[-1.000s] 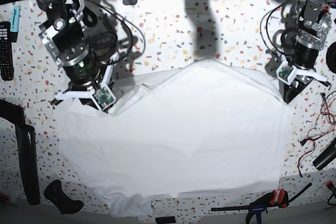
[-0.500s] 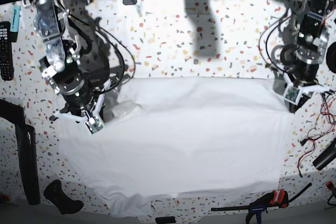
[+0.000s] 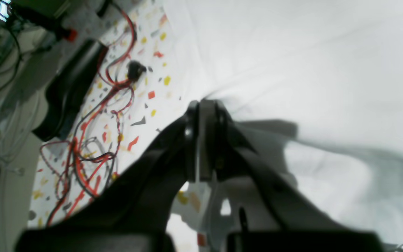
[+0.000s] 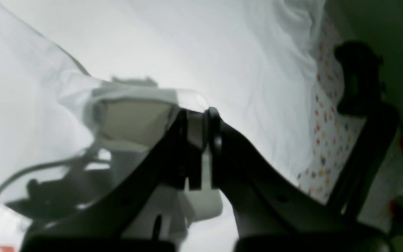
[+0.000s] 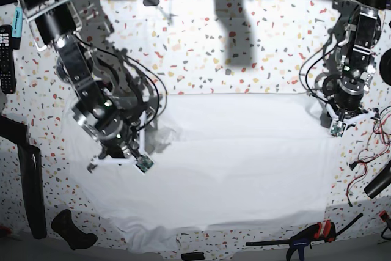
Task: Fold the T-shirt properly
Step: 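Extend both arms out over the shirt body, then lower both open grippers onto the middle of the shirt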
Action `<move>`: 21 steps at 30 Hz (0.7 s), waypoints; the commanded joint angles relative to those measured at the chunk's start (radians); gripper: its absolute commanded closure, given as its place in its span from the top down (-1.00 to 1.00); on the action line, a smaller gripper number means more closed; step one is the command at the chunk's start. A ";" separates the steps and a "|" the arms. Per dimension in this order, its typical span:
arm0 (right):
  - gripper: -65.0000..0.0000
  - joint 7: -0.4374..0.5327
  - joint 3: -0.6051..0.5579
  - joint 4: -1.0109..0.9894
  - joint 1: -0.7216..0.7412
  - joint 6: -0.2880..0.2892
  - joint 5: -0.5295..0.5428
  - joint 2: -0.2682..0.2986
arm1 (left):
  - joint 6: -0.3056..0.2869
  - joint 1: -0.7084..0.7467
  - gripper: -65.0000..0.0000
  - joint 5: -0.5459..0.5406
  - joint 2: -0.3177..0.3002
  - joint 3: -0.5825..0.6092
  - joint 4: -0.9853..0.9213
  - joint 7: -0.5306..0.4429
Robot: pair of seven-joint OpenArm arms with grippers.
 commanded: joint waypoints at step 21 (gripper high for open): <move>-1.00 0.063 -0.080 -0.435 0.352 -0.011 -0.058 -0.188 | 0.017 -0.087 -1.00 0.003 -0.016 -0.010 -0.031 -0.031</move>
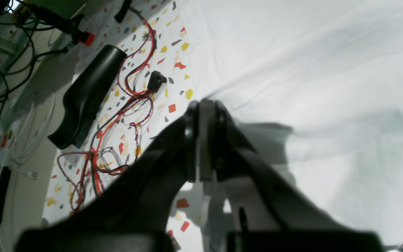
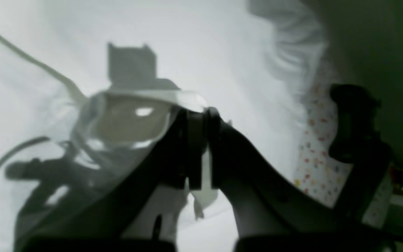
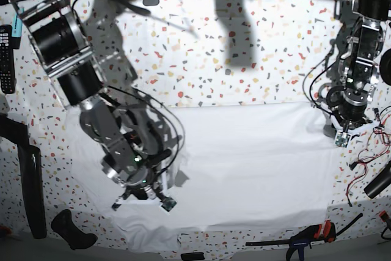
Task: Fold the T-shirt properly
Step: 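Lower both open grippers onto the middle of the shirt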
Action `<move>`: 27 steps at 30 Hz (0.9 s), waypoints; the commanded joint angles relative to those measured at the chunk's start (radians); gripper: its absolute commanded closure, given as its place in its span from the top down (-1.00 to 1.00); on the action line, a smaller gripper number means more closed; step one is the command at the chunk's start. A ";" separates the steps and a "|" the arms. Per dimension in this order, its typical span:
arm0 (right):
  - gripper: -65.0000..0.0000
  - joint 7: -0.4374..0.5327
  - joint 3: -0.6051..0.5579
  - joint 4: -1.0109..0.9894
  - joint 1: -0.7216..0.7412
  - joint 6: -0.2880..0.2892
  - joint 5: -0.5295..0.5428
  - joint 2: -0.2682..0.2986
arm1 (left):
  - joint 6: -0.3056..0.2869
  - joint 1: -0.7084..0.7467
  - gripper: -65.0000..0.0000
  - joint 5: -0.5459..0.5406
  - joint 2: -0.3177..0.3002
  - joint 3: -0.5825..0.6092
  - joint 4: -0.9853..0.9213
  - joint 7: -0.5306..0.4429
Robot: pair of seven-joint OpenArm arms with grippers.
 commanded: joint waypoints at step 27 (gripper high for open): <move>-1.00 0.033 0.008 -0.094 0.042 -0.012 -0.067 -0.046 | -0.187 -0.192 -1.00 -0.003 -0.005 -0.010 -0.232 -0.179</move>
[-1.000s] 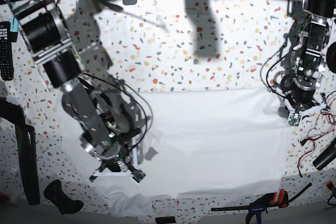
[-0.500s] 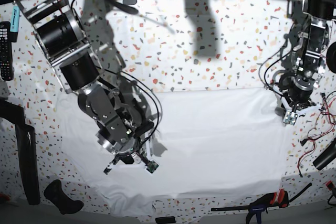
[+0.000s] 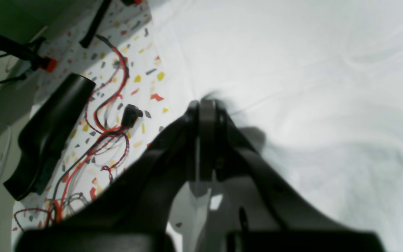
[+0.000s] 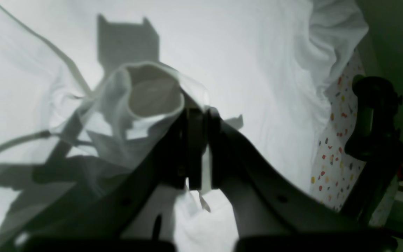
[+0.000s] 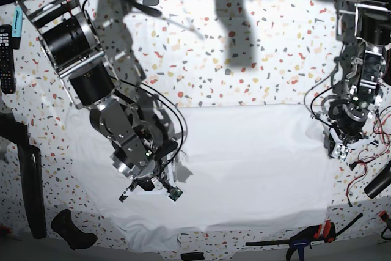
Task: Fold the T-shirt properly
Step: 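Lower both open grippers onto the middle of the shirt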
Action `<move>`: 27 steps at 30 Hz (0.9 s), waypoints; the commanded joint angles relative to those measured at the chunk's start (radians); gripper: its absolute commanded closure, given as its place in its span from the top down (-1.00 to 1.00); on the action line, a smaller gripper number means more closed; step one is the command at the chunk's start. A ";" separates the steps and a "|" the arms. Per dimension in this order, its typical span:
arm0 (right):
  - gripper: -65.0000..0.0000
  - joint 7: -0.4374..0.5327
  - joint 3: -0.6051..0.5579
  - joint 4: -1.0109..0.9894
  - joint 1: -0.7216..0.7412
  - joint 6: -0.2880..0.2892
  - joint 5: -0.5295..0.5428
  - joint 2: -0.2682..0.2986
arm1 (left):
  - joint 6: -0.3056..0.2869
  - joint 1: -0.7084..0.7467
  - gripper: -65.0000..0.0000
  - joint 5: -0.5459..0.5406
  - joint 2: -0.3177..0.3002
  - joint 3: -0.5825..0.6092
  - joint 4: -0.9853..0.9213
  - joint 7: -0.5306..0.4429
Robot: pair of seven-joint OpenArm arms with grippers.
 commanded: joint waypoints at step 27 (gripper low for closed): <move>-0.01 -0.178 0.008 0.024 0.167 0.068 0.319 0.000 | 0.096 -0.026 -0.40 0.071 -0.015 -0.007 0.013 -0.023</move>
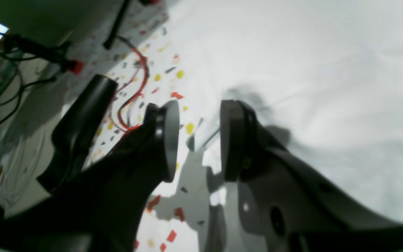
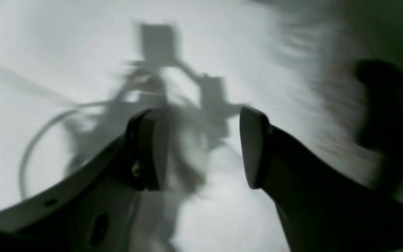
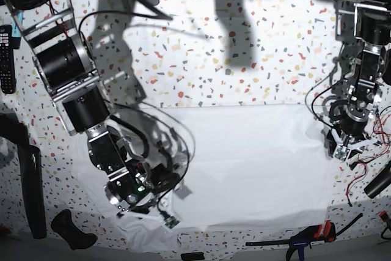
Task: Fold the T-shirt properly
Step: 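Lower both open grippers onto the middle of the shirt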
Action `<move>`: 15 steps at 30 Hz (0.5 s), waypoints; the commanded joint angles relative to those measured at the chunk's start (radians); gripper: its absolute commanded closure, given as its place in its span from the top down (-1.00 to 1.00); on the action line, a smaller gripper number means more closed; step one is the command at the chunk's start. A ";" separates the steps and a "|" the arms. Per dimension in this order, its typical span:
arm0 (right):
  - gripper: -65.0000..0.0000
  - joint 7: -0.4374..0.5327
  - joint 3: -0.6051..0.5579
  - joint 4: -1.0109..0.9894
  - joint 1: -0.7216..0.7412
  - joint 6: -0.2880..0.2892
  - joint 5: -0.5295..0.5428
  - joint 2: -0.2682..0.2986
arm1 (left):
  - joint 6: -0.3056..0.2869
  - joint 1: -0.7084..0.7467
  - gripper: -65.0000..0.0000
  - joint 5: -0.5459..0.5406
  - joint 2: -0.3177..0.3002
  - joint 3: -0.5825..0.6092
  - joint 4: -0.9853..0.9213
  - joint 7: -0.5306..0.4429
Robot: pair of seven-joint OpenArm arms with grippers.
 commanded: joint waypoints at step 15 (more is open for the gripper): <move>-0.01 0.266 0.014 -0.006 -0.096 -0.131 -0.011 -0.025 | 0.102 -0.031 -0.40 -0.290 -0.016 -0.007 0.113 0.108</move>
